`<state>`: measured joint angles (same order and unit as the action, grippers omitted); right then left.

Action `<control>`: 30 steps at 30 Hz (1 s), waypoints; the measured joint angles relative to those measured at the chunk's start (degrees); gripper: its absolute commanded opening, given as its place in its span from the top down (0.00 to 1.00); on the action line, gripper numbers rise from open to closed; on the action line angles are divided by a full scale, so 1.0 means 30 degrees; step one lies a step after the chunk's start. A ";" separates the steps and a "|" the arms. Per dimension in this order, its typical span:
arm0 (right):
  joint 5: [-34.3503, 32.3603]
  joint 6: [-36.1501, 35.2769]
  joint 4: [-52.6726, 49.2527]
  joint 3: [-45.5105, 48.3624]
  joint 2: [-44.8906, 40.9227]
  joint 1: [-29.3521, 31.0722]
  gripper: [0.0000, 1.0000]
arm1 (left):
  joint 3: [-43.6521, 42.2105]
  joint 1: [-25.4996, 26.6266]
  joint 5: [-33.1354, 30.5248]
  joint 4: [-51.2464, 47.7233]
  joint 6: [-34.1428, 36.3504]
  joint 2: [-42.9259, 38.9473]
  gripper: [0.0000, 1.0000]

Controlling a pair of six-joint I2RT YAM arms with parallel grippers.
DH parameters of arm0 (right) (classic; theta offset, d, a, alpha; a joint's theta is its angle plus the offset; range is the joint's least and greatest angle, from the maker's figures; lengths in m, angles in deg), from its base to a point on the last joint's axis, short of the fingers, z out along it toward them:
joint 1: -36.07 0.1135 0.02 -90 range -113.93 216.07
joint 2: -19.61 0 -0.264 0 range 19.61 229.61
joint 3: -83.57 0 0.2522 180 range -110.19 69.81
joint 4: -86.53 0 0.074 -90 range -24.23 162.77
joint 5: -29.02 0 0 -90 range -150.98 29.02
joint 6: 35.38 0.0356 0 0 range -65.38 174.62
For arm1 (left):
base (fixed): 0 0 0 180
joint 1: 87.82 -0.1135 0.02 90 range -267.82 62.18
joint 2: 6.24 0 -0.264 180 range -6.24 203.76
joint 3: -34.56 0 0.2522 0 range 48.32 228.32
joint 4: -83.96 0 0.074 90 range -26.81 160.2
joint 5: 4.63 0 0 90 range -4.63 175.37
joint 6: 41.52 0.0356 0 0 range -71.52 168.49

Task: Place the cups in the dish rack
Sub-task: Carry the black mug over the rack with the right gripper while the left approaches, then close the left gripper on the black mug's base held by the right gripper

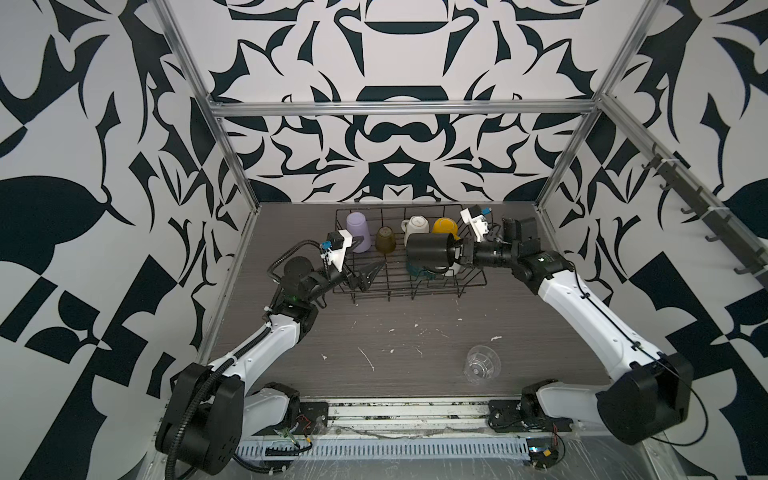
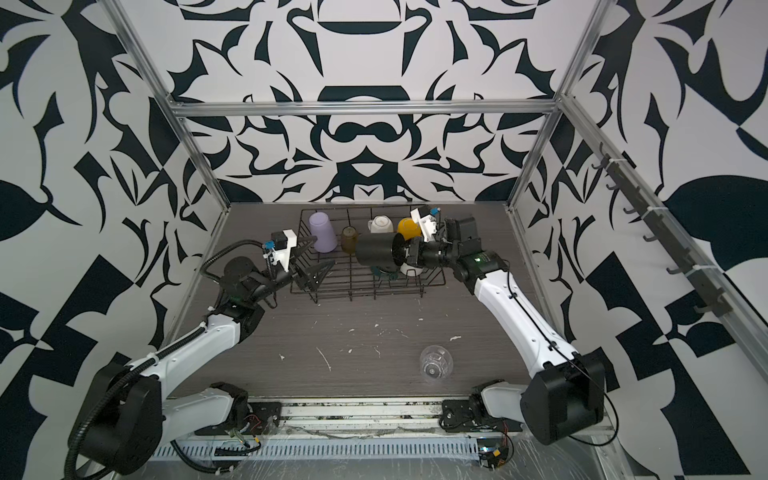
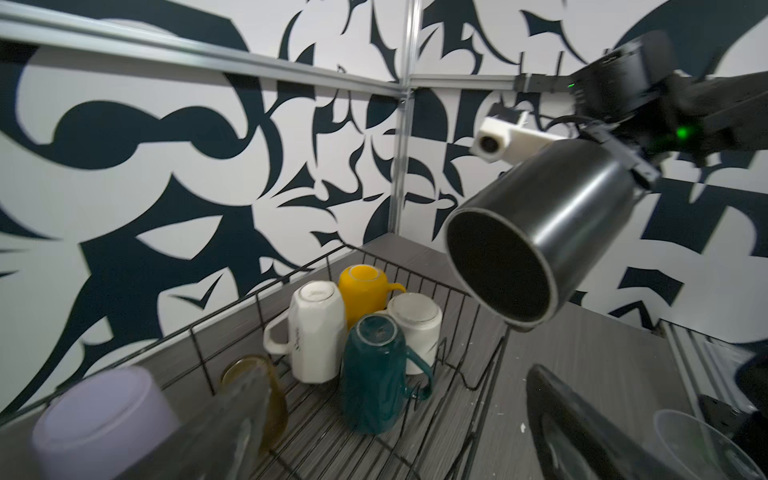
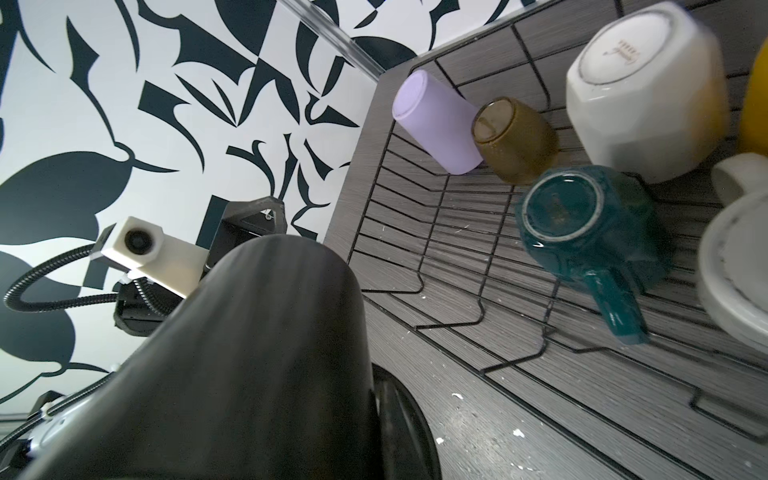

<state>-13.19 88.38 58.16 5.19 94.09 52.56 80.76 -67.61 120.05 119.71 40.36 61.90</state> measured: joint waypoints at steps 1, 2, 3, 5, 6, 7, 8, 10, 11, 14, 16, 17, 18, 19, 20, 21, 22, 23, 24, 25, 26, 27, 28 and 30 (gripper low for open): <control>0.0168 0.0051 0.0146 -0.0015 0.0131 -0.0007 1.00 | 0.0000 0.0000 0.0444 0.0386 -0.0036 0.0029 0.01; 0.0364 0.0124 0.0357 -0.0022 0.0255 -0.0007 1.00 | 0.0007 0.0000 0.0940 0.0787 -0.0124 0.0051 0.01; 0.0546 0.0175 0.0539 -0.0036 0.0364 -0.0007 1.00 | 0.0022 0.0000 0.1464 0.1129 -0.0211 0.0080 0.01; 0.0911 0.0291 0.0998 -0.0044 0.0525 0.0000 1.00 | 0.0066 0.0007 0.2222 0.1559 -0.0321 0.0153 0.01; 0.1093 0.0357 0.1246 -0.0051 0.0590 0.0015 1.00 | 0.0066 0.0007 0.2550 0.1800 -0.0357 0.0219 0.01; 0.1253 0.0393 0.1421 -0.0051 0.0634 0.0066 1.00 | 0.0066 0.0007 0.2776 0.1931 -0.0372 0.0270 0.01; 0.1377 0.0430 0.1581 -0.0051 0.0678 0.0131 1.00 | 0.0066 0.0007 0.3024 0.2062 -0.0423 0.0321 0.01; 0.1545 0.0474 0.1843 -0.0124 0.0794 0.0277 1.00 | 0.0066 0.0022 0.3417 0.2273 -0.0459 0.0357 0.01; 0.1617 0.0481 0.1902 -0.0233 0.0874 0.0423 1.00 | 0.0073 0.0022 0.3570 0.2346 -0.0495 0.0364 0.01; 0.1785 0.0474 0.2098 -0.0576 0.1195 0.1035 1.00 | 0.0073 0.0051 0.3934 0.2543 -0.0517 0.0415 0.01; 0.1872 0.0444 0.2200 -0.0780 0.1421 0.1472 1.00 | 0.0073 0.0080 0.3971 0.2601 -0.0561 0.0459 0.01; 0.1902 0.0408 0.2222 -0.0918 0.1559 0.1741 1.00 | 0.0073 0.0080 0.3978 0.2616 -0.0590 0.0474 0.01; 0.1953 0.0393 0.2259 -0.1027 0.1698 0.1996 1.00 | 0.0080 0.0080 0.4022 0.2645 -0.0641 0.0488 0.01; 0.1989 0.0357 0.2266 -0.1115 0.1792 0.2208 1.00 | 0.0102 0.0080 0.4022 0.2645 -0.0670 0.0495 0.01; 0.2011 0.0328 0.2266 -0.1202 0.1902 0.2448 1.00 | 0.0109 0.0080 0.4029 0.2659 -0.0714 0.0495 0.01; 0.2018 0.0291 0.2266 -0.1268 0.2011 0.2681 1.00 | 0.0109 0.0080 0.4036 0.2703 -0.0736 0.0495 0.01; 0.2040 0.0262 0.2266 -0.1319 0.2091 0.2878 1.00 | 0.0109 0.0080 0.4029 0.2710 -0.0780 0.0495 0.01; 0.2062 0.0226 0.2273 -0.1341 0.2178 0.3075 1.00 | 0.0109 0.0080 0.4036 0.2710 -0.0801 0.0495 0.01; 0.2004 0.0204 0.2288 -0.1341 0.2237 0.3279 1.00 | 0.0109 0.0080 0.4248 0.2710 -0.0816 0.0495 0.01; 0.2011 0.0189 0.2288 -0.1341 0.2288 0.3410 1.00 | 0.0109 0.0102 0.4342 0.2725 -0.0831 0.0495 0.01; 0.2011 0.0182 0.2295 -0.1341 0.2339 0.3504 1.00 | 0.0109 0.0131 0.4415 0.2725 -0.0845 0.0495 0.01; 0.2004 0.0182 0.2310 -0.1341 0.2412 0.3606 1.00 | 0.0109 0.0146 0.4495 0.2725 -0.0860 0.0495 0.01; 0.1996 0.0182 0.2339 -0.1341 0.2463 0.3694 1.00 | 0.0109 0.0146 0.4597 0.2725 -0.0867 0.0495 0.01; 0.1982 0.0175 0.2426 -0.1348 0.2601 0.3956 1.00 | 0.0138 0.0146 0.4874 0.2718 -0.0882 0.0495 0.01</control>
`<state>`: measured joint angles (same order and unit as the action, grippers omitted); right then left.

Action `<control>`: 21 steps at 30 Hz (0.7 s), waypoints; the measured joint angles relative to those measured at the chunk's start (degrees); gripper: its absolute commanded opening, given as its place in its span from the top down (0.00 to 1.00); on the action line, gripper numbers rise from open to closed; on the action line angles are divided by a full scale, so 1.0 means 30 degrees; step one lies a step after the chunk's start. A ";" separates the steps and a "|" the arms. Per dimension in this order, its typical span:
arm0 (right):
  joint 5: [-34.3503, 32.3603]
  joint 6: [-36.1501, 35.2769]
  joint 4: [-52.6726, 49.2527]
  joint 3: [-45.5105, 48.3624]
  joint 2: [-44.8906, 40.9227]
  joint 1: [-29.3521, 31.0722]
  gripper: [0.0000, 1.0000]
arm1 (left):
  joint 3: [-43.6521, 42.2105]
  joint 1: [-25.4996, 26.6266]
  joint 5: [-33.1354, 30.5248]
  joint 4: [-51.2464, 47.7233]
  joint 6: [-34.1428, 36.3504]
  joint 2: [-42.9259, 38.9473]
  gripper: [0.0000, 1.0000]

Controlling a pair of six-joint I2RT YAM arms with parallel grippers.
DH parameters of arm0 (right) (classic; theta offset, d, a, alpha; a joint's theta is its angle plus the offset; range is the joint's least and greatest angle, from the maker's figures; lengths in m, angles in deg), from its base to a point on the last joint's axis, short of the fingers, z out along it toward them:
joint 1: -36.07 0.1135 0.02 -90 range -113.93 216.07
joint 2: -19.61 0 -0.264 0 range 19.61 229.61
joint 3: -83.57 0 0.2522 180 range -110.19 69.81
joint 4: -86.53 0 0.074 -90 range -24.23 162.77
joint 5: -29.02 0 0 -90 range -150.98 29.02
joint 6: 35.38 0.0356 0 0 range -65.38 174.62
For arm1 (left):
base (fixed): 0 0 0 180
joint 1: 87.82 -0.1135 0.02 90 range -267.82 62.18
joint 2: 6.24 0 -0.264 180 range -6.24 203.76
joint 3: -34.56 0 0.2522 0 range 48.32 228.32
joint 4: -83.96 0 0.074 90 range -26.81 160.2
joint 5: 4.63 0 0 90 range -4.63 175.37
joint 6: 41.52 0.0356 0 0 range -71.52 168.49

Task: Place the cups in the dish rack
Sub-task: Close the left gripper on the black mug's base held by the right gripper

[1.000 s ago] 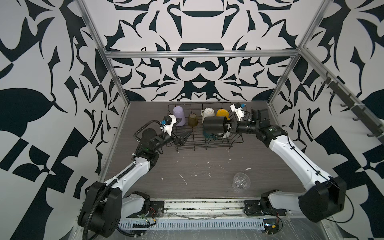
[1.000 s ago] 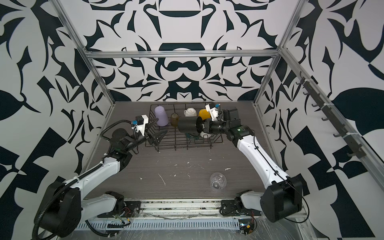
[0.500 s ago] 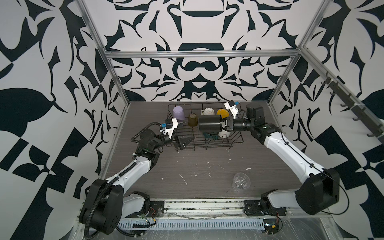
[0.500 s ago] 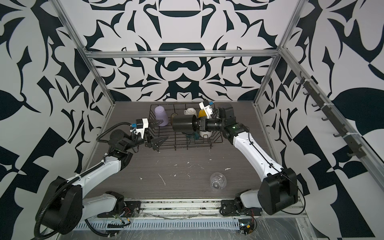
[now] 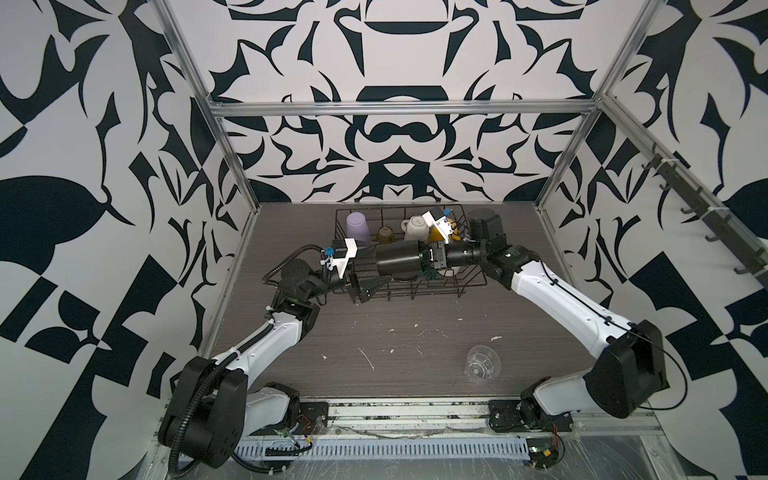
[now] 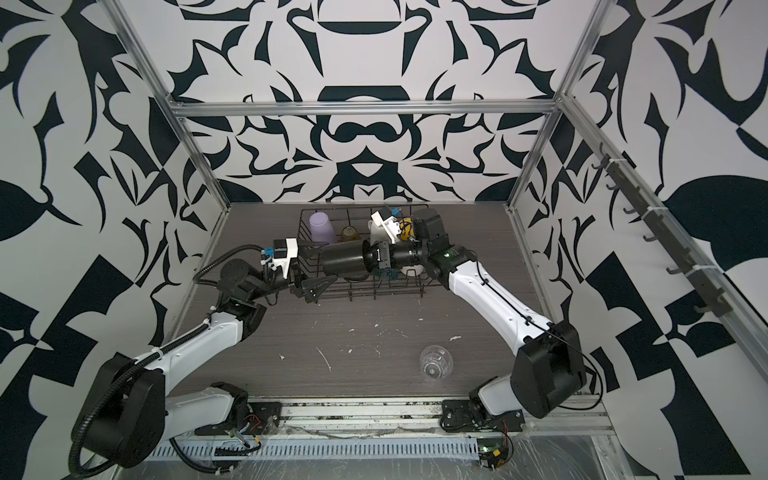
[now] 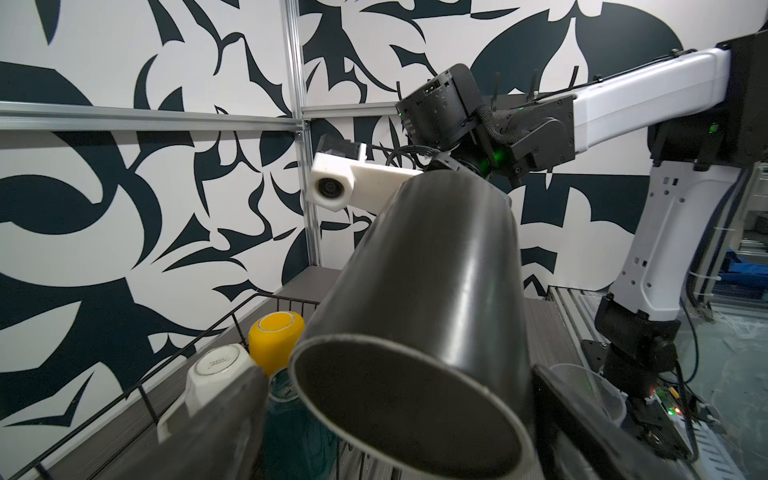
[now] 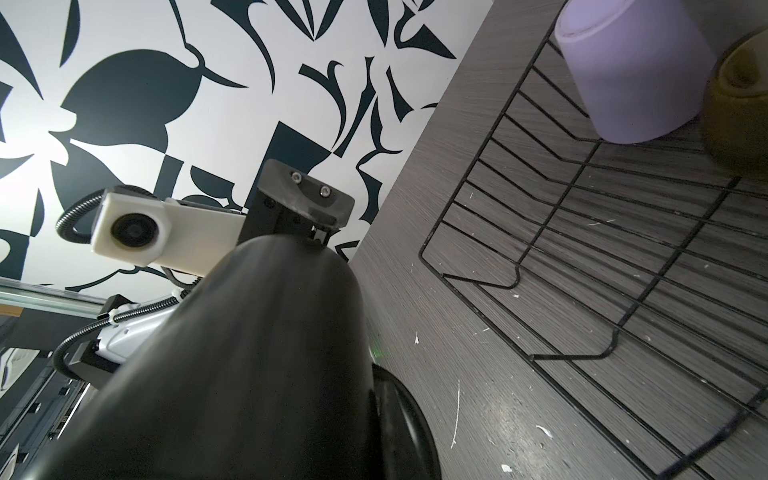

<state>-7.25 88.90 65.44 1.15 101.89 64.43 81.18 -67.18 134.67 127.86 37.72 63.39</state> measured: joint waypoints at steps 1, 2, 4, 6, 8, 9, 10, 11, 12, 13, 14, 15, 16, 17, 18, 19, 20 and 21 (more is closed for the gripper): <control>-0.0007 0.0007 0.0000 -0.0022 0.0073 0.0109 1.00 | 0.0022 0.0007 0.0102 0.0000 -0.0015 0.0000 0.01; -0.0015 0.0000 0.0007 -0.0080 0.0168 0.0248 1.00 | 0.0051 0.0015 0.0226 0.0000 -0.0036 0.0000 0.01; -0.0036 0.0000 0.0044 -0.0204 0.0350 0.0488 1.00 | 0.0109 0.0044 0.0393 0.0007 -0.0058 0.0000 0.01; -0.0073 0.0000 0.0197 -0.0233 0.0481 0.0714 1.00 | 0.0131 0.0073 0.0568 0.0015 -0.0066 0.0000 0.01; -0.0073 0.0007 0.0299 -0.0233 0.0576 0.0882 1.00 | 0.0146 0.0087 0.0736 0.0007 -0.0073 0.0000 0.01; -0.0080 0.0000 0.0357 -0.0233 0.0619 0.0962 1.00 | 0.0153 0.0087 0.0823 0.0007 -0.0080 0.0000 0.01; -0.0087 0.0007 0.0408 -0.0233 0.0670 0.1042 1.00 | 0.0153 0.0087 0.0903 0.0015 -0.0095 0.0000 0.01; -0.0087 0.0015 0.0481 -0.0233 0.0721 0.1122 1.00 | 0.0168 0.0087 0.0998 0.0007 -0.0109 0.0000 0.00; -0.0087 0.0022 0.0561 -0.0233 0.0765 0.1195 1.00 | 0.0182 0.0087 0.1071 0.0007 -0.0117 0.0000 0.00; -0.0087 0.0036 0.0656 -0.0233 0.0801 0.1253 1.00 | 0.0189 0.0087 0.1144 0.0015 -0.0124 0.0000 0.01; -0.0080 0.0073 0.0758 -0.0233 0.0838 0.1326 1.00 | 0.0219 0.0087 0.1217 0.0022 -0.0131 0.0000 0.00; -0.0073 0.0102 0.0867 -0.0233 0.0867 0.1377 1.00 | 0.0248 0.0087 0.1268 0.0044 -0.0153 0.0022 0.00; -0.0066 0.0160 0.0991 -0.0233 0.0896 0.1428 1.00 | 0.0284 0.0087 0.1341 0.0058 -0.0211 0.0044 0.00; -0.0044 0.0197 0.1100 -0.0233 0.0933 0.1464 1.00 | 0.0291 0.0087 0.1377 0.0080 -0.0270 0.0051 0.00; -0.0015 0.0262 0.1253 -0.0233 0.0976 0.1501 1.00 | 0.0299 0.0087 0.1399 0.0095 -0.0313 0.0058 0.00; 0.0015 0.0357 0.1392 -0.0233 0.1005 0.1545 1.00 | 0.0299 0.0087 0.1413 0.0117 -0.0350 0.0066 0.01; 0.0029 0.0452 0.1501 -0.0233 0.1027 0.1574 1.00 | 0.0299 0.0087 0.1435 0.0124 -0.0408 0.0066 0.01; 0.0058 0.0554 0.1668 -0.0233 0.1071 0.1610 1.00 | 0.0299 0.0087 0.1450 0.0131 -0.0423 0.0066 0.01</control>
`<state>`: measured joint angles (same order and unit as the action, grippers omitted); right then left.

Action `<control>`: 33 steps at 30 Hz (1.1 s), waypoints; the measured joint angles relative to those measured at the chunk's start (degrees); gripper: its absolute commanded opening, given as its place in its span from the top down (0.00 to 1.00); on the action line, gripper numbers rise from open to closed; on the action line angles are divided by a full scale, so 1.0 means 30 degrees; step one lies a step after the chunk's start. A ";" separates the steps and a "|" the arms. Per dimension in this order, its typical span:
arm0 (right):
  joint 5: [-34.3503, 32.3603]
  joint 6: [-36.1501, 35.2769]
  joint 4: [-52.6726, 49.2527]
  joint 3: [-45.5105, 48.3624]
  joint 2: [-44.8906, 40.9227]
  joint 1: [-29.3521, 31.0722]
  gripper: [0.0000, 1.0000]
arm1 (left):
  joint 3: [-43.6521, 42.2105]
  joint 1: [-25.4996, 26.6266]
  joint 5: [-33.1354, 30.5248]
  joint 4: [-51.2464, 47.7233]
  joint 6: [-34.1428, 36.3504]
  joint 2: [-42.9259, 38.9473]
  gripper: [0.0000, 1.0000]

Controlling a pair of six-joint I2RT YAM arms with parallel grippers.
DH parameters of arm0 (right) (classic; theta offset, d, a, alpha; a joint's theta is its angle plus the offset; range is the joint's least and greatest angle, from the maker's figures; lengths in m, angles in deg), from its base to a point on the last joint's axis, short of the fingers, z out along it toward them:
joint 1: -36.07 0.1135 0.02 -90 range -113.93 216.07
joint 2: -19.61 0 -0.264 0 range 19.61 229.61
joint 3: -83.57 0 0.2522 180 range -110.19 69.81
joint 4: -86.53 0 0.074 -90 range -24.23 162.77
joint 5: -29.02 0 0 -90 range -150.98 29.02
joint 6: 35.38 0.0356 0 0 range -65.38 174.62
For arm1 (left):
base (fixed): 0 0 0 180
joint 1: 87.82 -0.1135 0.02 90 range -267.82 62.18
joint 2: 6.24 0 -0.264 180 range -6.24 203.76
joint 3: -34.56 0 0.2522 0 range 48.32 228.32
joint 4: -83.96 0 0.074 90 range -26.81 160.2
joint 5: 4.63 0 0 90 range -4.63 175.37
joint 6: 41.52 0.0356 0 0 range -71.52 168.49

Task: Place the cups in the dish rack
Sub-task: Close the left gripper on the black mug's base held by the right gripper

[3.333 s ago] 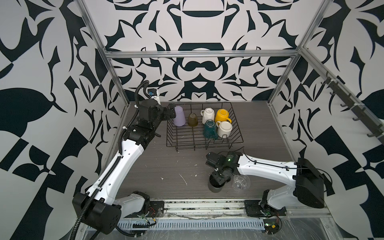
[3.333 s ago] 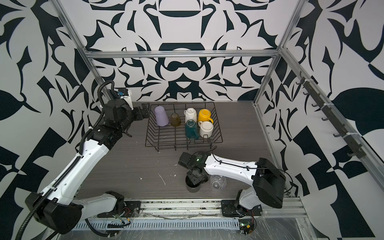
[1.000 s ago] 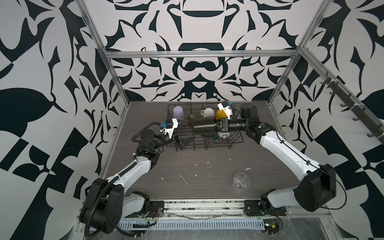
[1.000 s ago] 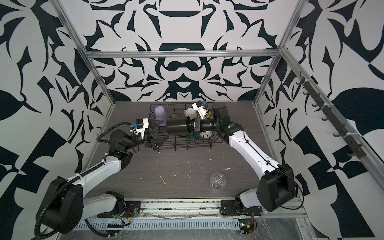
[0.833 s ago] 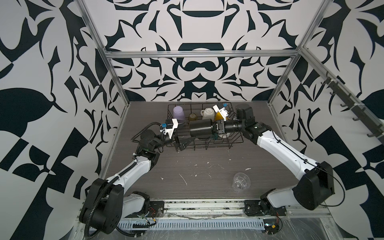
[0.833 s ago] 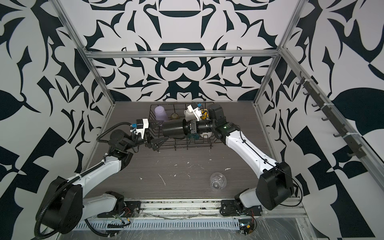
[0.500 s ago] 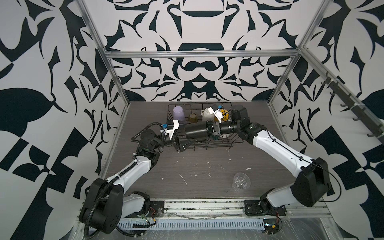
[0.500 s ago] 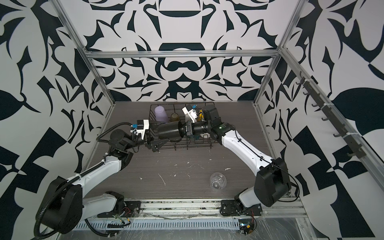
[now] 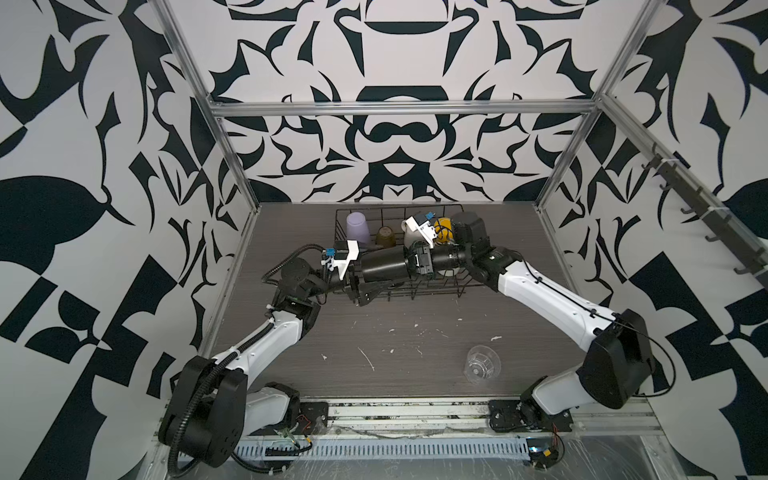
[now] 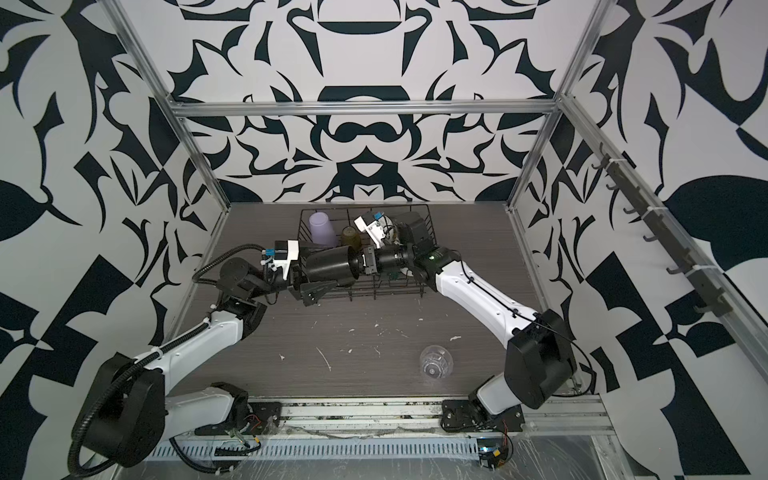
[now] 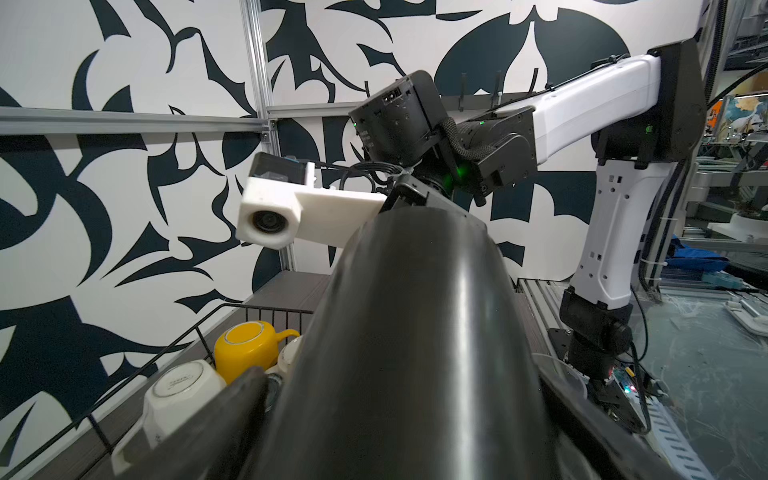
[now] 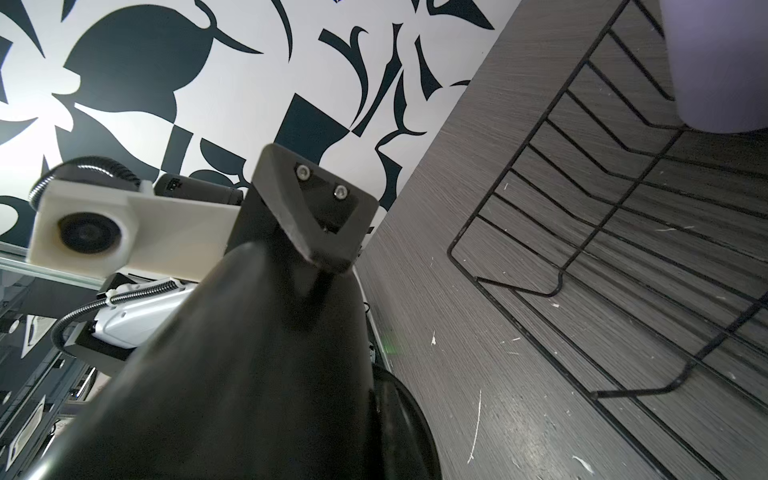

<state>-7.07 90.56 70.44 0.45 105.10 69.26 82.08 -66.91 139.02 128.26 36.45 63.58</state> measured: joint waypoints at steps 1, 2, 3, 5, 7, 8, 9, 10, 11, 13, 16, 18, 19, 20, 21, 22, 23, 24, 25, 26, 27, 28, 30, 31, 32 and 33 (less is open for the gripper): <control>0.0036 0.0095 0.0175 0.0000 0.0051 0.0044 1.00 | 0.0000 0.0000 0.0015 0.0007 -0.0029 0.0000 0.01; 0.0066 0.0182 0.0321 0.0000 0.0102 0.0080 1.00 | 0.0007 0.0000 0.0036 0.0007 -0.0058 0.0007 0.02; 0.0131 0.0284 0.0459 0.0000 0.0160 0.0109 1.00 | 0.0015 0.0000 0.0080 0.0007 -0.0087 0.0015 0.02; 0.0204 0.0466 0.0634 0.0000 0.0233 0.0153 1.00 | 0.0036 0.0000 0.0146 0.0015 -0.0197 0.0044 0.02; 0.0248 0.0561 0.0794 0.0000 0.0270 0.0182 1.00 | 0.0080 0.0000 0.0219 0.0029 -0.0306 0.0095 0.03; 0.0262 0.0641 0.0889 0.0000 0.0277 0.0204 1.00 | 0.0117 0.0000 0.0262 0.0066 -0.0364 0.0117 0.04; 0.0262 0.0758 0.1013 0.0000 0.0277 0.0219 1.00 | 0.0153 0.0000 0.0299 0.0117 -0.0430 0.0146 0.05; 0.0262 0.0874 0.1137 0.0007 0.0277 0.0219 1.00 | 0.0175 0.0000 0.0321 0.0153 -0.0488 0.0153 0.06; 0.0284 0.0984 0.1304 0.0022 0.0277 0.0226 1.00 | 0.0211 0.0000 0.0357 0.0175 -0.0539 0.0153 0.07; 0.0342 0.1239 0.1617 0.0058 0.0284 0.0233 1.00 | 0.0313 0.0000 0.0444 0.0255 -0.0634 0.0182 0.10; 0.0597 0.1625 0.2113 0.0095 0.0386 0.0240 1.00 | 0.0437 0.0000 0.0641 0.0364 -0.0896 0.0219 0.19; 0.0947 0.1836 0.2353 0.0138 0.0495 0.0240 1.00 | 0.0532 0.0000 0.0918 0.0342 -0.1100 0.0233 0.23; 0.0984 0.1931 0.2448 0.0146 0.0532 0.0240 1.00 | 0.0554 -0.0007 0.0969 0.0313 -0.1144 0.0233 0.25; 0.1013 0.2018 0.2514 0.0146 0.0561 0.0240 1.00 | 0.0583 -0.0007 0.1005 0.0284 -0.1195 0.0233 0.26; 0.1035 0.2076 0.2586 0.0146 0.0576 0.0240 1.00 | 0.0605 -0.0015 0.1020 0.0262 -0.1217 0.0233 0.27; 0.1056 0.2135 0.2623 0.0146 0.0590 0.0240 1.00 | 0.0641 -0.0015 0.1027 0.0226 -0.1246 0.0233 0.27; 0.1078 0.2208 0.2681 0.0146 0.0605 0.0240 1.00 | 0.0663 -0.0015 0.1035 0.0197 -0.1275 0.0233 0.27; 0.1107 0.2266 0.2732 0.0146 0.0627 0.0240 1.00 | 0.0670 -0.0022 0.1035 0.0175 -0.1297 0.0233 0.25; 0.1122 0.2331 0.2761 0.0153 0.0656 0.0240 1.00 | 0.0670 -0.0022 0.1035 0.0138 -0.1326 0.0226 0.22; 0.1137 0.2412 0.2827 0.0175 0.0670 0.0240 1.00 | 0.0670 -0.0022 0.1027 0.0095 -0.1362 0.0219 0.18; 0.1173 0.2492 0.2907 0.0189 0.0707 0.0240 1.00 | 0.0670 -0.0022 0.1020 0.0058 -0.1392 0.0219 0.16; 0.1209 0.2550 0.2973 0.0197 0.0743 0.0240 1.00 | 0.0670 -0.0022 0.1013 0.0058 -0.1406 0.0211 0.16; 0.1239 0.2652 0.3206 0.0197 0.0816 0.0240 1.00 | 0.0670 -0.0036 0.0962 0.0102 -0.1384 0.0211 0.10; 0.1217 0.2674 0.3315 0.0204 0.0831 0.0255 1.00 | 0.0670 -0.0044 0.0896 0.0153 -0.1370 0.0211 0.10; 0.1173 0.2703 0.3432 0.0204 0.0867 0.0291 1.00 | 0.0670 -0.0036 0.0794 0.0248 -0.1362 0.0211 0.10; 0.1151 0.2739 0.3504 0.0204 0.0911 0.0372 1.00 | 0.0670 -0.0036 0.0743 0.0335 -0.1355 0.0211 0.10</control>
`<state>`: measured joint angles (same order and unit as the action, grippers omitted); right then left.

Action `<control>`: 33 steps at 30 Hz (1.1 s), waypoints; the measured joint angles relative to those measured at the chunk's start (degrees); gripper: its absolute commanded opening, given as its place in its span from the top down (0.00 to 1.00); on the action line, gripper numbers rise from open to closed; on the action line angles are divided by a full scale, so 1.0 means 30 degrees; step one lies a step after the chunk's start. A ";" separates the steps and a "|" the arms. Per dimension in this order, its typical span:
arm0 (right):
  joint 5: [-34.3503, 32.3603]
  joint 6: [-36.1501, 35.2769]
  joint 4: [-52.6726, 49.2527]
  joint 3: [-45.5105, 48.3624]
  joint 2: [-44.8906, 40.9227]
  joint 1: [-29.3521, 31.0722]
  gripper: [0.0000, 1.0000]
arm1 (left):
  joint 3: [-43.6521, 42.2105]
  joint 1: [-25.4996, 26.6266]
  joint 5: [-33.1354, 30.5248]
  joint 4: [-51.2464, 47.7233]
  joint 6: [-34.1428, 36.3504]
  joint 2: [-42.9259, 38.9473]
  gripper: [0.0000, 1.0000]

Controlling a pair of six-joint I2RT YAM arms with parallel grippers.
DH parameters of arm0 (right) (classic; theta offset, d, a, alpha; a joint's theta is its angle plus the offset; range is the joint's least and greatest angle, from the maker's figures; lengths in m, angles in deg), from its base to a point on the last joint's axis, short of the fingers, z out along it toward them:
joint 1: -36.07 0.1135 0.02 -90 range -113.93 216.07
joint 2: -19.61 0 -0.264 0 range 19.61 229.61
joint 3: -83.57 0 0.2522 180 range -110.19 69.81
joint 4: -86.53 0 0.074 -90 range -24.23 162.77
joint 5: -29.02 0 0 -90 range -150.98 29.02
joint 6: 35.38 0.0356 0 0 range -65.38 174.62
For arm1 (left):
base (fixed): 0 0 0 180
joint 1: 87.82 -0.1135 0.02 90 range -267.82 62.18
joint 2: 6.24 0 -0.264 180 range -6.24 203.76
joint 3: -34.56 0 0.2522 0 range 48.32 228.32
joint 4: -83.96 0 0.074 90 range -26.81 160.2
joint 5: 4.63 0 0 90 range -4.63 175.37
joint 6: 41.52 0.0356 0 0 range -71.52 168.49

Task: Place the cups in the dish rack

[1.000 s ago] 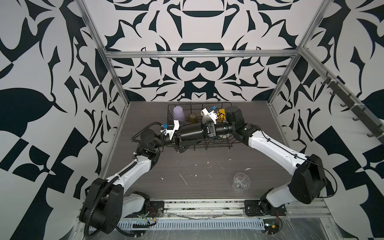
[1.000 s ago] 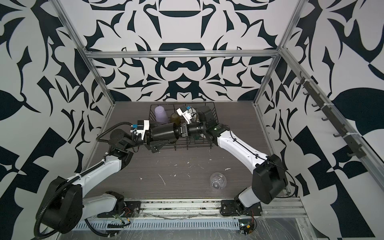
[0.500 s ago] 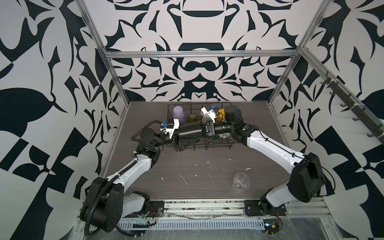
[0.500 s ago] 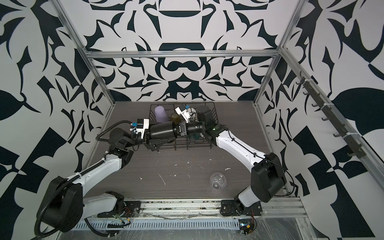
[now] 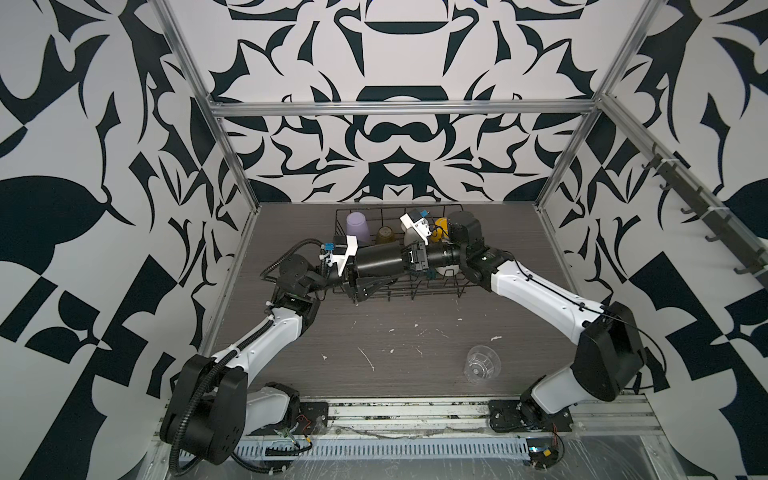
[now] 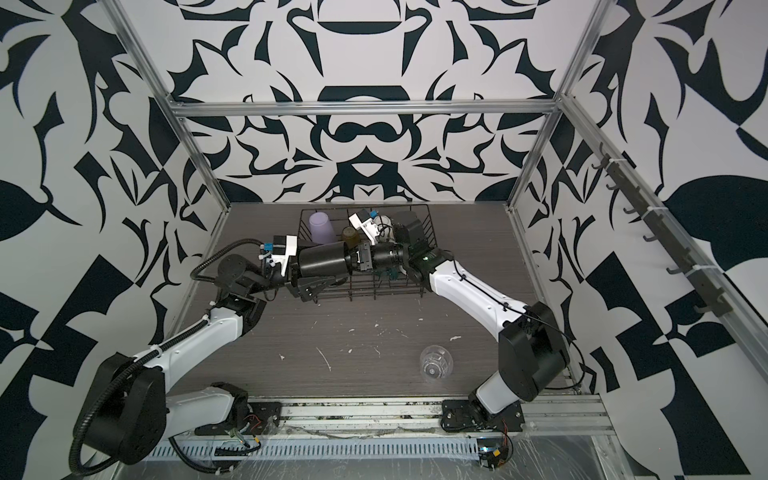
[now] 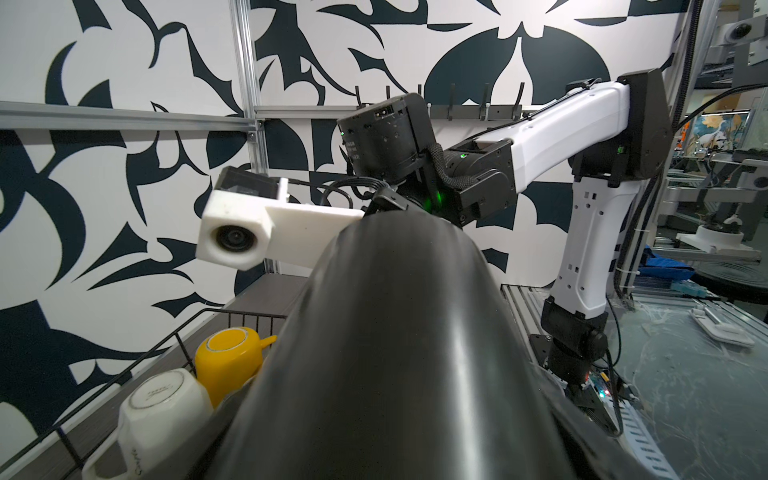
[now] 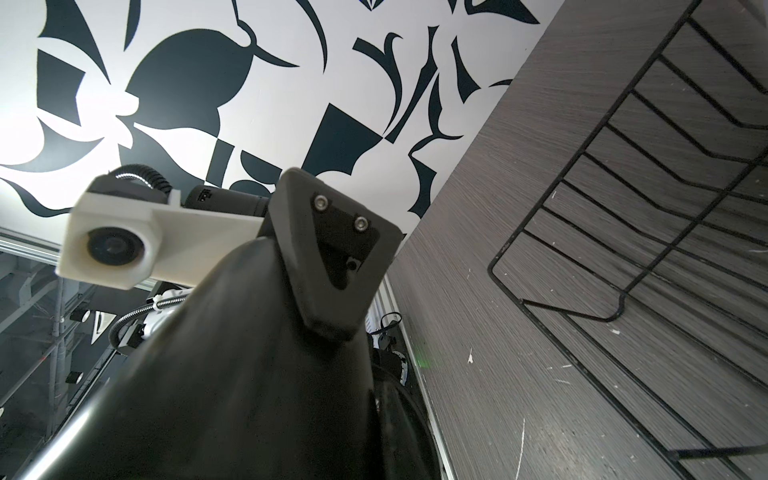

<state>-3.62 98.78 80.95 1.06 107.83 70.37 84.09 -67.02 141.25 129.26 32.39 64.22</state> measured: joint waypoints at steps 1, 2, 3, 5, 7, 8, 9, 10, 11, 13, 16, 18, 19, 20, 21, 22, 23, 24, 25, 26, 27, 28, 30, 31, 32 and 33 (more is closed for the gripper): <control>-0.0022 0.0051 0.0058 0.0000 0.0051 0.0087 1.00 | 0.0000 0.0000 -0.0022 0.0080 0.0007 -0.0015 0.10; -0.0022 0.0109 0.0131 0.0000 0.0124 0.0175 1.00 | 0.0000 0.0015 -0.0051 0.0153 0.0000 -0.0022 0.10; 0.0022 0.0168 0.0189 0.0000 0.0189 0.0233 1.00 | -0.0007 0.0022 -0.0007 0.0233 0.0000 -0.0036 0.09; 0.0022 0.0270 0.0321 0.0000 0.0262 0.0248 1.00 | -0.0015 0.0015 -0.0015 0.0386 0.0007 -0.0036 0.09; 0.0036 0.0350 0.0393 0.0000 0.0321 0.0255 1.00 | -0.0015 0.0000 -0.0044 0.0532 0.0000 -0.0036 0.10; 0.0044 0.0393 0.0459 0.0000 0.0335 0.0262 1.00 | -0.0015 0.0000 -0.0036 0.0590 -0.0007 -0.0036 0.10; 0.0058 0.0415 0.0532 0.0000 0.0364 0.0262 1.00 | -0.0015 -0.0015 -0.0036 0.0648 -0.0007 -0.0036 0.11; 0.0073 0.0466 0.0612 0.0000 0.0386 0.0262 1.00 | -0.0015 -0.0015 -0.0036 0.0678 -0.0007 -0.0036 0.12; 0.0087 0.0503 0.0692 0.0000 0.0408 0.0262 1.00 | -0.0015 -0.0022 -0.0036 0.0692 -0.0022 -0.0036 0.13; 0.0102 0.0597 0.0772 0.0000 0.0423 0.0262 1.00 | -0.0015 -0.0029 -0.0029 0.0707 -0.0073 -0.0036 0.18; 0.0240 0.0692 0.0838 0.0000 0.0466 0.0262 1.00 | -0.0015 -0.0058 0.0087 0.0750 -0.0197 -0.0036 0.27; 0.0255 0.0736 0.0838 0.0000 0.0488 0.0262 1.00 | -0.0007 -0.0066 0.0095 0.0663 -0.0219 -0.0036 0.37; 0.0248 0.0750 0.0838 0.0000 0.0503 0.0262 1.00 | -0.0007 -0.0073 0.0102 0.0641 -0.0226 -0.0036 0.46; 0.0248 0.0750 0.0823 0.0000 0.0503 0.0262 1.00 | -0.0007 -0.0073 0.0102 0.0597 -0.0233 -0.0036 0.57; 0.0248 0.0758 0.0809 0.0000 0.0503 0.0262 1.00 | 0.0000 -0.0073 0.0102 0.0554 -0.0240 -0.0036 0.63; 0.0248 0.0758 0.0809 0.0000 0.0503 0.0262 1.00 | 0.0000 -0.0073 0.0102 0.0510 -0.0240 -0.0051 0.65; 0.0248 0.0758 0.0787 0.0000 0.0503 0.0262 1.00 | 0.0000 -0.0073 0.0095 0.0430 -0.0233 -0.0073 0.69; 0.0248 0.0750 0.0743 0.0000 0.0503 0.0262 0.97 | 0.0000 -0.0073 0.0066 0.0350 -0.0226 -0.0109 0.72; 0.0240 0.0743 0.0714 0.0000 0.0503 0.0262 0.95 | 0.0000 -0.0066 0.0029 0.0255 -0.0233 -0.0160 0.75; 0.0248 0.0729 0.0641 0.0000 0.0503 0.0262 0.92 | 0.0000 -0.0058 -0.0029 0.0095 -0.0233 -0.0248 0.78; 0.0248 0.0685 0.0532 -0.0007 0.0503 0.0262 0.88 | 0.0000 -0.0051 -0.0080 -0.0117 -0.0233 -0.0350 0.81; 0.0233 0.0634 0.0393 -0.0036 0.0495 0.0262 0.85 | 0.0000 -0.0051 -0.0153 -0.0321 -0.0226 -0.0437 0.83; 0.0153 0.0350 0.0204 -0.0087 0.0495 0.0270 0.76 | 0.0022 -0.0036 -0.0495 -0.0918 -0.0299 -0.0648 0.89; 0.0087 0.0189 0.0168 -0.0102 0.0495 0.0277 0.74 | 0.0044 -0.0029 -0.0656 -0.1275 -0.0335 -0.0729 0.91; 0.0022 0.0058 0.0117 -0.0131 0.0488 0.0277 0.72 | 0.0124 -0.0029 -0.0845 -0.1719 -0.0350 -0.0823 0.94; -0.0051 -0.0066 0.0058 -0.0168 0.0481 0.0277 0.69 | 0.0219 -0.0029 -0.1035 -0.2135 -0.0350 -0.0896 0.97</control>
<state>-3.77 98.58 81.13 0.56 109.28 71.20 84.74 -67.11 138.14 122.86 31.34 61.53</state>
